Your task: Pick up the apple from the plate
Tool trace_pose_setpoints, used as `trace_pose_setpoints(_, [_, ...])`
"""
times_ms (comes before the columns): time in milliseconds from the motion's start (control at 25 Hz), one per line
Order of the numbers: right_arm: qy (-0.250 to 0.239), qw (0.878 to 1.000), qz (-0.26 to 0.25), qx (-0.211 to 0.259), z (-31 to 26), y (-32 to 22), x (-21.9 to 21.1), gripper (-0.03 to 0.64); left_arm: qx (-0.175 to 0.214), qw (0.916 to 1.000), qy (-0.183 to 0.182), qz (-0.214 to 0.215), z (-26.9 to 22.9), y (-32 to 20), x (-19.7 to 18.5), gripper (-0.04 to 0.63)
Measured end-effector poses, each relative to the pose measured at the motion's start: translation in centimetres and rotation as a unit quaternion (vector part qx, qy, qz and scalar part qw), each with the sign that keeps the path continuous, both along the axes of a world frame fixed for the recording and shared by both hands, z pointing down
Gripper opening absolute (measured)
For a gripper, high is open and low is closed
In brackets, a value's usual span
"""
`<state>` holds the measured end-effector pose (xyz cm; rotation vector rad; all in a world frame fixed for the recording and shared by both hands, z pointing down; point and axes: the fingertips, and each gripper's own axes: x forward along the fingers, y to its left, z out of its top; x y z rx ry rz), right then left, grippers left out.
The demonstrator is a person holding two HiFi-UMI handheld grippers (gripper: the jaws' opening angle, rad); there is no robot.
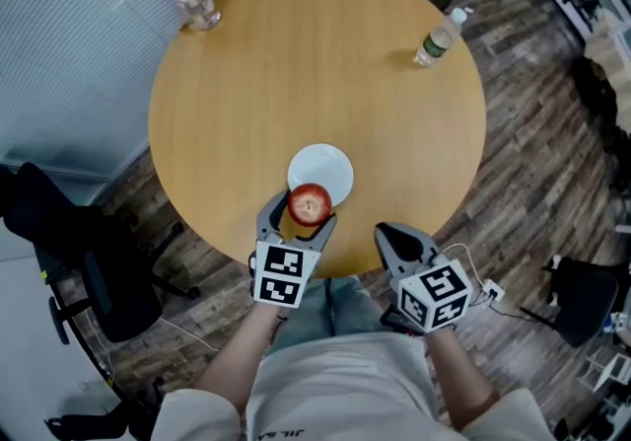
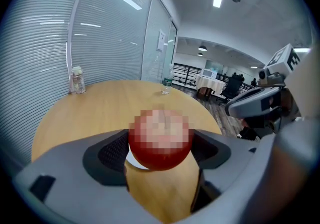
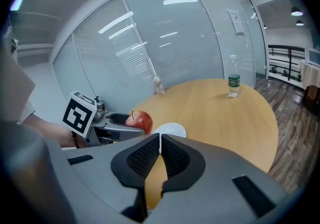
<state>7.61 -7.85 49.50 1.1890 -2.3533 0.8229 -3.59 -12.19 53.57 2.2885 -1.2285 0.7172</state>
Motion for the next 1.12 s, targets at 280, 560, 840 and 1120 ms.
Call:
trace_pose_setpoints(280, [0.012,0.999,0.003,0.044,-3.0,0.0,1.0,0.032,0.015,0.9998,0.006,0.014,-3.1,1.9,1.4,0.385])
trace_pose_setpoints(560, [0.011,0.997,0.012,0.079,-5.9,-0.4,1.8,0.032,0.031,0.9992,0.014,0.022,-5.8,3.5,2.0,0.385])
trace_pose_setpoints(840, [0.008,0.996,0.012,0.091,-7.4,0.8,1.7,0.032,0.047,0.9979,0.028,0.034,-8.2,5.3,2.5,0.385])
trace_pose_setpoints(1120, [0.006,0.995,0.013,0.103,-8.6,1.0,1.5,0.032,0.053,0.9977,0.035,0.022,-9.5,6.2,1.3,0.385])
